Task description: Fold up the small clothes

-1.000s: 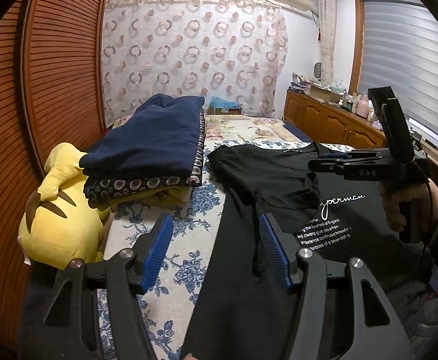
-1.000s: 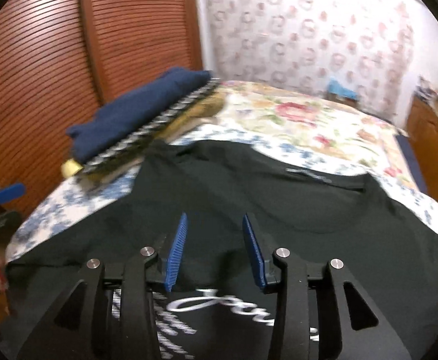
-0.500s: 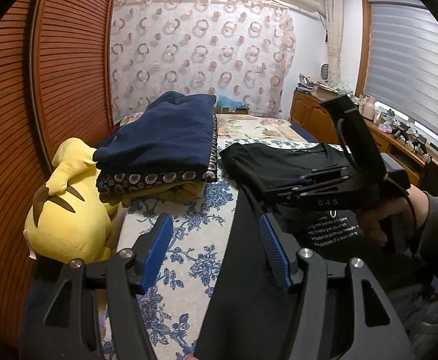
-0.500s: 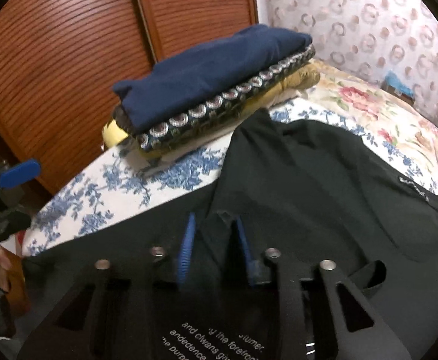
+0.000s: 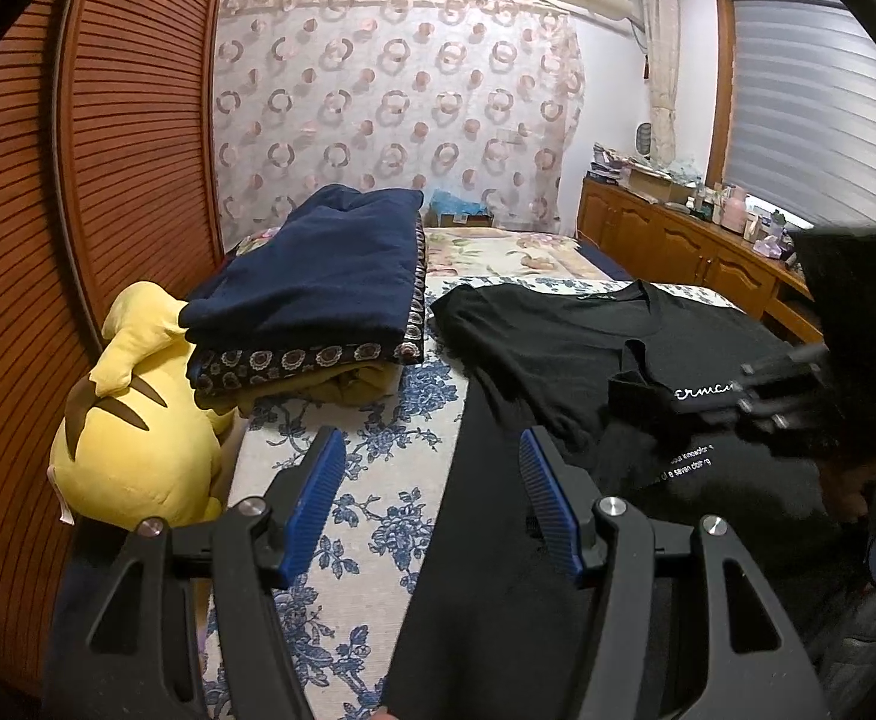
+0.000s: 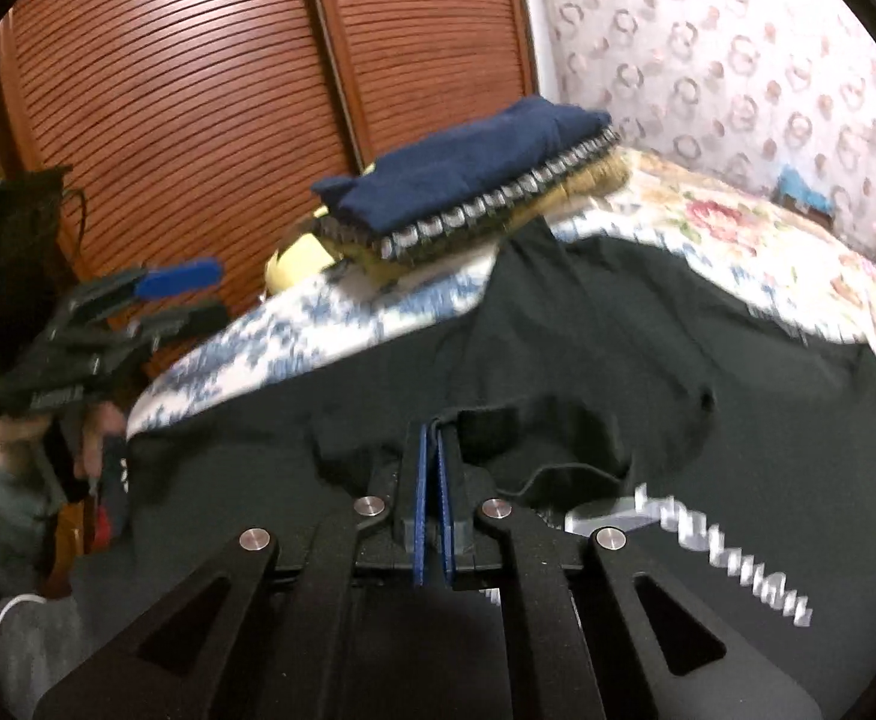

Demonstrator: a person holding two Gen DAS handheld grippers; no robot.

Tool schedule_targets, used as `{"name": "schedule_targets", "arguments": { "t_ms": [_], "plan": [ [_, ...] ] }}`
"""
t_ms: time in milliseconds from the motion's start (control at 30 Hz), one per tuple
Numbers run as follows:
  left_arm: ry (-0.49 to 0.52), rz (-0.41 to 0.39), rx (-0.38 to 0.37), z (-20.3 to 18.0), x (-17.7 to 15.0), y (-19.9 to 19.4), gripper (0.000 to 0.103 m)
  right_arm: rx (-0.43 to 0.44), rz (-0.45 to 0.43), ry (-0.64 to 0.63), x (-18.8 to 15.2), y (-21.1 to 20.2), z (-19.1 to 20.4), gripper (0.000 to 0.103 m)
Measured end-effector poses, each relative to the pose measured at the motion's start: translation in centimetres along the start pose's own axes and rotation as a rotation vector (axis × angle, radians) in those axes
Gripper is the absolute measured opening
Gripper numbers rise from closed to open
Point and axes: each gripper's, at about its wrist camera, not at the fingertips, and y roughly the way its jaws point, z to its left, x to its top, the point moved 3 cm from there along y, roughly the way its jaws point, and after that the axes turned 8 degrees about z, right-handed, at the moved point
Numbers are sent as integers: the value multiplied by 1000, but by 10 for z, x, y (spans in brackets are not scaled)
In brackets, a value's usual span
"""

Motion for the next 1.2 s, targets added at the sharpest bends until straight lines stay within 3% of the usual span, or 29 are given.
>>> {"name": "schedule_targets", "arguments": {
  "t_ms": [100, 333, 433, 533, 800, 867, 967, 1200],
  "plan": [
    [0, 3, -3, -6, 1, 2, 60, -3, 18, 23, -15, -3, 1, 1],
    [8, 10, -6, -12, 2, 4, 60, -62, -2, 50, -24, -17, -12, 31],
    [7, 10, -8, -13, 3, 4, 60, -106, -35, 69, -15, -25, -23, 37],
    [10, 12, -10, -13, 2, 5, 60, -157, -46, 105, 4, -23, -42, 37],
    [13, 33, -25, -20, -3, 12, 60, -131, 18, 153, 22, 20, -50, 37],
    [16, 39, -27, -22, -4, 14, 60, -129, 46, 138, 18, 29, -45, 31],
    [17, 42, -27, -24, -5, 16, 60, -156, 77, 97, 10, 37, -41, 4],
    [18, 42, -25, -24, -5, 16, 60, -154, 10, 142, -8, 3, -42, 0]
  ]
}}
